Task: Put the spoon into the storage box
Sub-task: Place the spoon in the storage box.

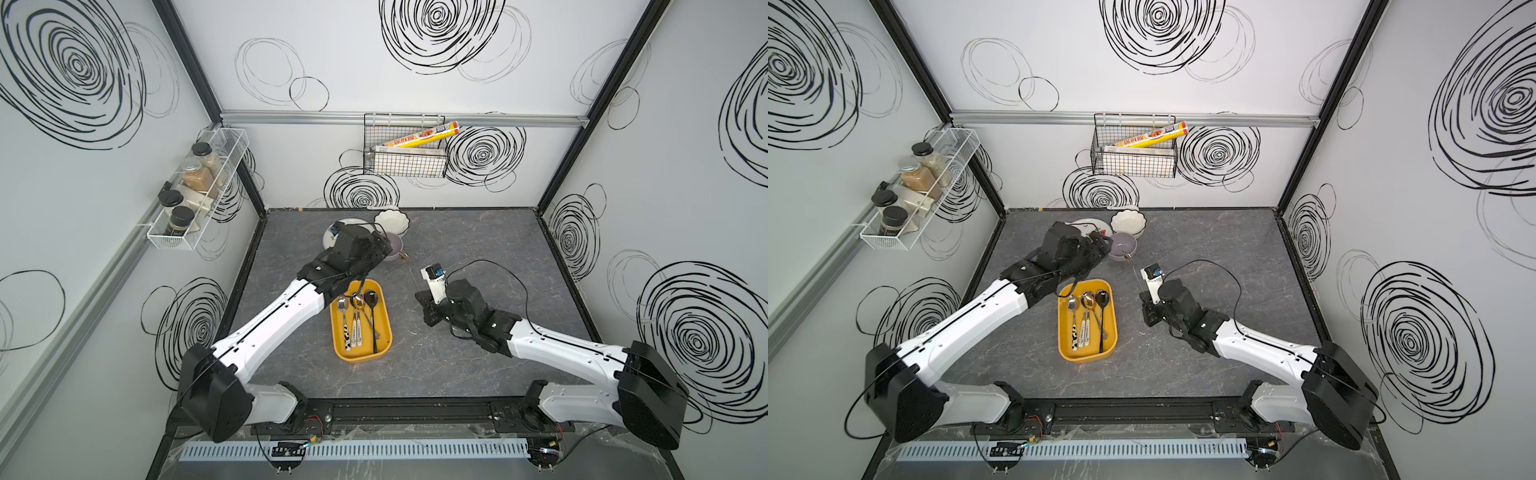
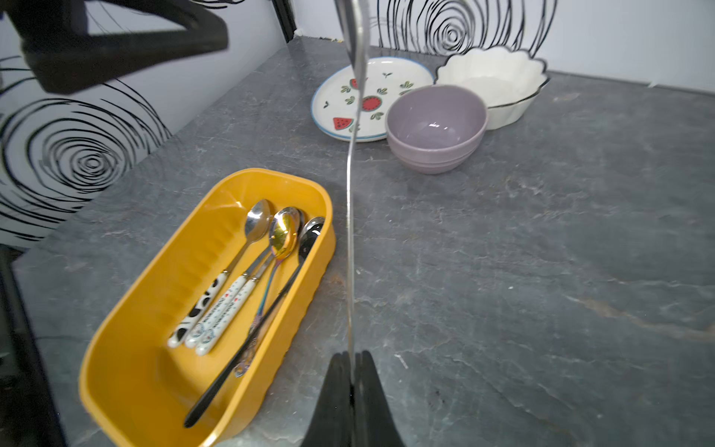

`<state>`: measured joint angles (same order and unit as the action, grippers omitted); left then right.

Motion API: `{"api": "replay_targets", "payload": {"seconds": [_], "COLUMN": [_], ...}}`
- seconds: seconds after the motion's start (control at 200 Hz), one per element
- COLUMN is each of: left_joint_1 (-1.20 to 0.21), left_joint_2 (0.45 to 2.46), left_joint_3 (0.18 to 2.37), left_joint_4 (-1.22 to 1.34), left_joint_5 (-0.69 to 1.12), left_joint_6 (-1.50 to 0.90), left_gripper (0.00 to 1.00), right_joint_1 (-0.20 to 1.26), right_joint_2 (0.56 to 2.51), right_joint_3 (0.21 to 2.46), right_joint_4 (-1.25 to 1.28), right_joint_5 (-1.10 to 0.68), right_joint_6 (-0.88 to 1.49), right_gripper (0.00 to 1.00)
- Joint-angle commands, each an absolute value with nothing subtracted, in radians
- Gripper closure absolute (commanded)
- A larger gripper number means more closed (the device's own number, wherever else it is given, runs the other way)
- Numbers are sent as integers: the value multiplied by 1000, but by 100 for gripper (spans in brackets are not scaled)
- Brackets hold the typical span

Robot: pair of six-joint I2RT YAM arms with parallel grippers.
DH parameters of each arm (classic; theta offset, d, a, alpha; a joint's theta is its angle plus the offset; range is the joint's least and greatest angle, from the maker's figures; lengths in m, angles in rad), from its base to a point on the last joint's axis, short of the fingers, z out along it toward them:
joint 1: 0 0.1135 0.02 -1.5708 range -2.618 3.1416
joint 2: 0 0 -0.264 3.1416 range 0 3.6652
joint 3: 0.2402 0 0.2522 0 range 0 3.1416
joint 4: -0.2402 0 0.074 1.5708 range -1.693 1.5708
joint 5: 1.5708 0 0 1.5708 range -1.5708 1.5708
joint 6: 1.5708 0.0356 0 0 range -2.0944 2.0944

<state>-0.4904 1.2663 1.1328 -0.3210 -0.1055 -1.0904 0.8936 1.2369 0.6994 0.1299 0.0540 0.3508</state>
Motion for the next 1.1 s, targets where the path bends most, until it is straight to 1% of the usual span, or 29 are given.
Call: {"api": "replay_targets", "payload": {"seconds": [0.0,0.12,0.285,0.375,0.526,0.671,0.926,1.096], "left_joint_1": [-401,-332,-321,-321,-319,-321,-319,-319], "left_joint_2": [1096,925,806,768,730,735,696,691], "left_joint_3": [1044,964,917,874,792,793,779,776], "left_joint_4": [-337,-369,-480,-510,-490,-497,-493,-492], "left_joint_5": [-172,-147,-169,-186,-194,-196,-219,-223], "left_joint_6": [-854,-660,-520,-500,-498,-496,-500,-500], "left_gripper": [12,11,10,10,10,11,11,11], "right_joint_1": [896,897,916,956,997,1006,1008,1008], "right_joint_2": [1246,1319,1487,1568,1695,1783,1907,1951], "right_joint_3": [769,830,919,984,1080,1116,1152,1182], "right_joint_4": [69,58,74,64,29,32,78,56], "right_joint_5": [-109,-248,-395,-379,-366,-363,-409,-384], "right_joint_6": [528,659,811,829,864,938,991,991], "right_gripper": [100,100,100,100,100,100,100,100]}}
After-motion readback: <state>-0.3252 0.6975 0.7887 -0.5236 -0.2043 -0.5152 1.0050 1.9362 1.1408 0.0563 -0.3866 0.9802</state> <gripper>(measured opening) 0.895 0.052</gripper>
